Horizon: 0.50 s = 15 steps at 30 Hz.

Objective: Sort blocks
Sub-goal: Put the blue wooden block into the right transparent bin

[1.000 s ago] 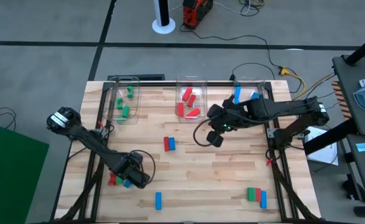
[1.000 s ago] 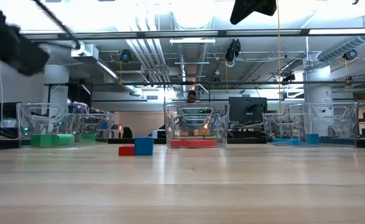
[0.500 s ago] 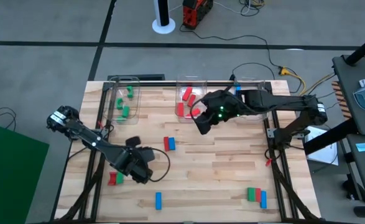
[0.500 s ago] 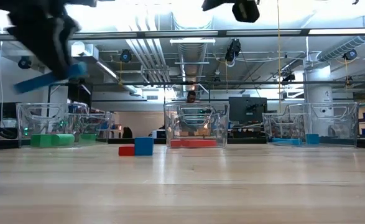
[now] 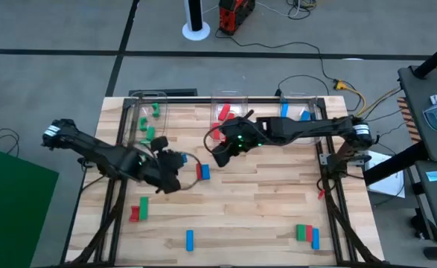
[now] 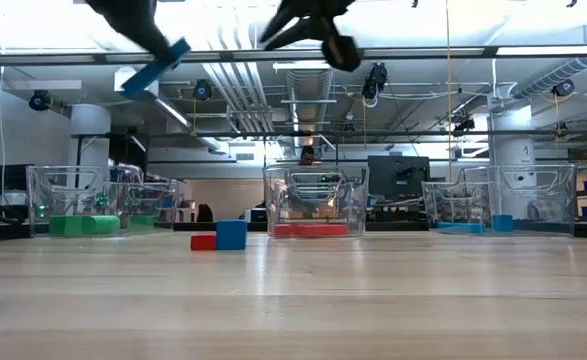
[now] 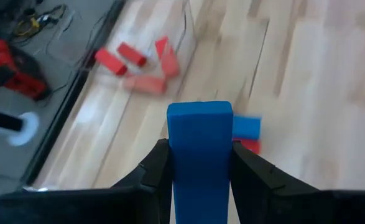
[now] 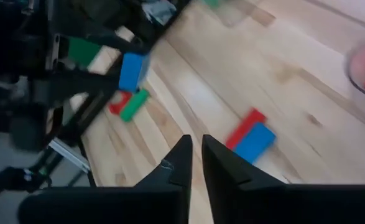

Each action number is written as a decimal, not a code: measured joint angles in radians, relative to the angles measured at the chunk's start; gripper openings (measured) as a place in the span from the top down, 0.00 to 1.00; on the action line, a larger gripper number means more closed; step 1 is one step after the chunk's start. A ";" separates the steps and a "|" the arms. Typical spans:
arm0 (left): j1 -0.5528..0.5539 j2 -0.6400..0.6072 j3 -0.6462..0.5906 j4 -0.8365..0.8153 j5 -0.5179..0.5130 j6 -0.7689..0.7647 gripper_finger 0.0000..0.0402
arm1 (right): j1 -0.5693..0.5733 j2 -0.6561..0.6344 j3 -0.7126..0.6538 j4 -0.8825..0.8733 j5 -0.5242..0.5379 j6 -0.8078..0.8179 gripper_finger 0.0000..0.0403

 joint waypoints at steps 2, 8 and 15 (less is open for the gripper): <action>0.006 -0.028 0.000 0.034 0.002 0.009 0.76 | -0.001 0.015 0.001 0.043 -0.001 0.005 0.87; 0.010 -0.038 0.001 0.086 0.005 0.020 0.76 | -0.001 0.052 0.038 0.108 -0.003 0.000 0.67; 0.040 0.042 0.001 0.111 0.034 0.008 0.76 | -0.001 0.093 0.112 0.104 -0.036 -0.001 0.48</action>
